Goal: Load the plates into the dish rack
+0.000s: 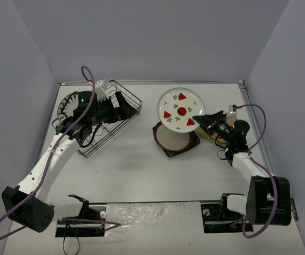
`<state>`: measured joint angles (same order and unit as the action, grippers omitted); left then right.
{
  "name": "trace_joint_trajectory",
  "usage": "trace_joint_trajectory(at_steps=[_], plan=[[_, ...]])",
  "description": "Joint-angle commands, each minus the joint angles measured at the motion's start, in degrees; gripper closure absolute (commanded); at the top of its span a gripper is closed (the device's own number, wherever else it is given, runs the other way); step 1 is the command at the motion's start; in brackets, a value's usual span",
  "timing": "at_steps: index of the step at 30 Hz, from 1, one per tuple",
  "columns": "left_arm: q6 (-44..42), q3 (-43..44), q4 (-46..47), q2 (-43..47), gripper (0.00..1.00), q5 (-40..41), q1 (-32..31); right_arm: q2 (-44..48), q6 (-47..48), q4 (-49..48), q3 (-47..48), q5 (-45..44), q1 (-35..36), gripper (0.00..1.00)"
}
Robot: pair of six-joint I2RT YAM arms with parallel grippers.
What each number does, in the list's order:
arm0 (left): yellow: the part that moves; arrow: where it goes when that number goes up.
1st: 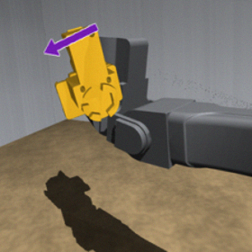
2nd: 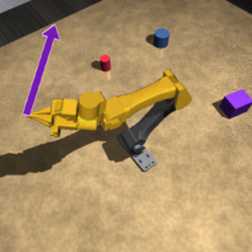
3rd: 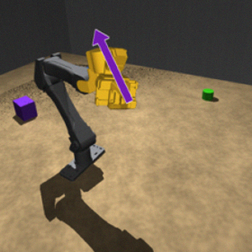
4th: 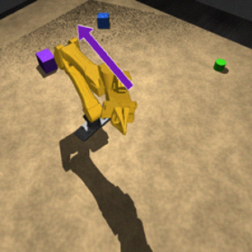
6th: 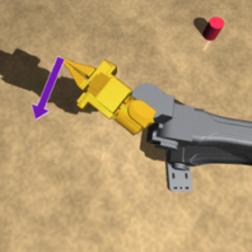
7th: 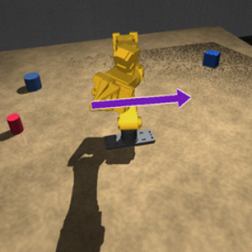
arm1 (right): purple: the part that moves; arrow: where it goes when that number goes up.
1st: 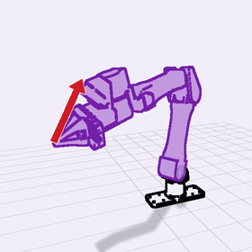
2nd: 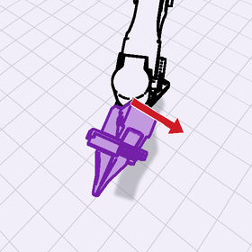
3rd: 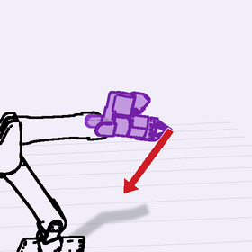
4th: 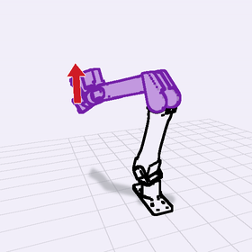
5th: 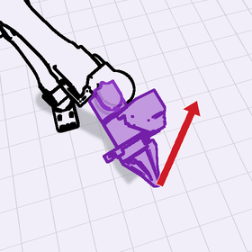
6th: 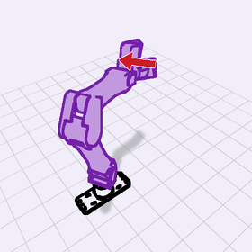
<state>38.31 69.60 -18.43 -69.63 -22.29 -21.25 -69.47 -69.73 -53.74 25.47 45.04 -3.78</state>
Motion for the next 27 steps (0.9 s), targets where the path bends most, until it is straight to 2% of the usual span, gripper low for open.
trace_joint_trajectory(at_steps=[1, 10, 12, 17, 20, 22, 27], plan=[[6.0, 2.5, 13.1, -2.9, 0.03, -1.1, -3.4, 2.3, -4.8, -12.3, 6.7, 3.4, 5.3, 1.0], [9.6, 4.8, 16.9, -7.8, 0.03, -0.4, -8.0, 0.5, -6.1, -14.9, 10.0, 3.2, 9.8, 1.0], [11.0, 4.0, 18.1, -8.0, 0.08, -0.9, -8.3, 0.3, -5.9, -15.2, 10.1, 3.4, 10.1, 1.0], [13.6, 3.2, 21.6, -8.4, 0.27, -1.5, -8.3, -0.5, -5.9, -15.8, 10.1, 3.8, 10.6, 1.0], [15.7, 2.6, 23.3, -8.9, 0.42, -2.9, -8.3, -1.3, -5.9, -16.5, 10.5, 4.3, 10.7, 1.0], [17.0, 2.2, 24.4, -9.2, 0.48, -3.7, -8.3, -1.7, -6.0, -17.1, 10.7, 4.6, 10.7, 1.0], [18.6, 1.7, 24.7, -10.0, 0.51, -5.1, -8.3, -2.7, -7.1, -19.4, 10.9, 5.1, 10.8, 1.0]])
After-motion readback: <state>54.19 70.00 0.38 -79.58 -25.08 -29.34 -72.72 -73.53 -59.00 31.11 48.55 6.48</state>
